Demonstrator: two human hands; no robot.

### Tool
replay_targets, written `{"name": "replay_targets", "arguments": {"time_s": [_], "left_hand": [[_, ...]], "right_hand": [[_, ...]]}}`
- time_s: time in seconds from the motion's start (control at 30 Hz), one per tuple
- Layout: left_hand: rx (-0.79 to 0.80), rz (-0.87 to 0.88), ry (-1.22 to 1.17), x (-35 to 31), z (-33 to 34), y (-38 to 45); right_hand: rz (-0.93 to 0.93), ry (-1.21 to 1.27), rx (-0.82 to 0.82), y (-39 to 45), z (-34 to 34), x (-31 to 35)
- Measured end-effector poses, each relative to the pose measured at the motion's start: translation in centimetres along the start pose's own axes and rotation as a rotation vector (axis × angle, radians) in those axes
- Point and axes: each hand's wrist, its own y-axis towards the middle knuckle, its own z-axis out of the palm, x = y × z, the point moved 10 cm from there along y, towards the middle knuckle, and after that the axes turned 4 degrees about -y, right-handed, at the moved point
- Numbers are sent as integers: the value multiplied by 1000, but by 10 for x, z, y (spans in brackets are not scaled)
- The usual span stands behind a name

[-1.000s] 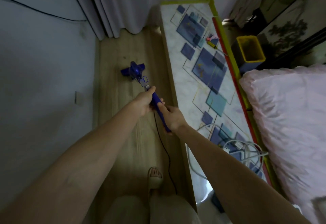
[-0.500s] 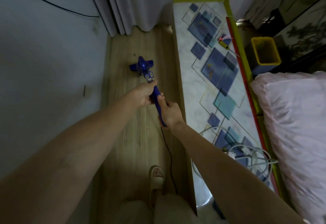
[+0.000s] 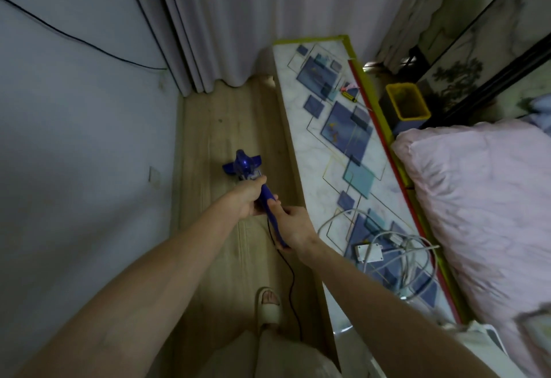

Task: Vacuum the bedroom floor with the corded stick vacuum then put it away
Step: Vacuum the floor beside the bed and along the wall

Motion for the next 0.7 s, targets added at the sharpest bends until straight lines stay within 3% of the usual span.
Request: {"name": "replay_targets", "arguments": {"time_s": [0.4, 0.7], "left_hand": [[-2, -61, 39, 102, -60, -92], [57, -36, -31, 113, -61, -90]], "right_hand": [[108, 117, -28, -146, 70, -53], [89, 47, -40, -144, 74, -64]]}}
